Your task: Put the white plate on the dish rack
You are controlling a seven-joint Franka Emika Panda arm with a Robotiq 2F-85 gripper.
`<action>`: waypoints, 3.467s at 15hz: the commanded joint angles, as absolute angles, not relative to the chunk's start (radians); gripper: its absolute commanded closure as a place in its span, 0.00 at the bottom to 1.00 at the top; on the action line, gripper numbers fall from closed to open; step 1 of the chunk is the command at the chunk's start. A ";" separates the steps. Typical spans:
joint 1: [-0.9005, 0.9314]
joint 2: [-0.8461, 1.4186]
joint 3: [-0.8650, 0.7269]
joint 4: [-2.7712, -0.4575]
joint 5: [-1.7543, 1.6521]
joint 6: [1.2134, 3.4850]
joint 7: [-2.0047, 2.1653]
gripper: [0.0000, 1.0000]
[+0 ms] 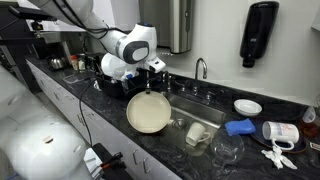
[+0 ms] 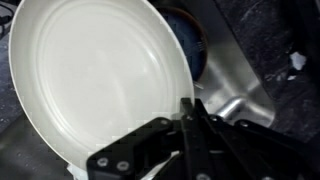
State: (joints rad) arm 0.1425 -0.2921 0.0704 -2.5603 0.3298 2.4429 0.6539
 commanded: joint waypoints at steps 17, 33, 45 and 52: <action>0.233 -0.430 -0.038 -2.578 0.972 2.466 -0.141 0.99; 0.143 -0.359 -0.002 -2.416 1.742 1.988 -1.008 0.99; 0.136 -0.119 0.083 -2.173 1.765 1.692 -1.127 0.99; 0.156 0.005 0.134 -2.034 1.758 1.665 -1.115 0.99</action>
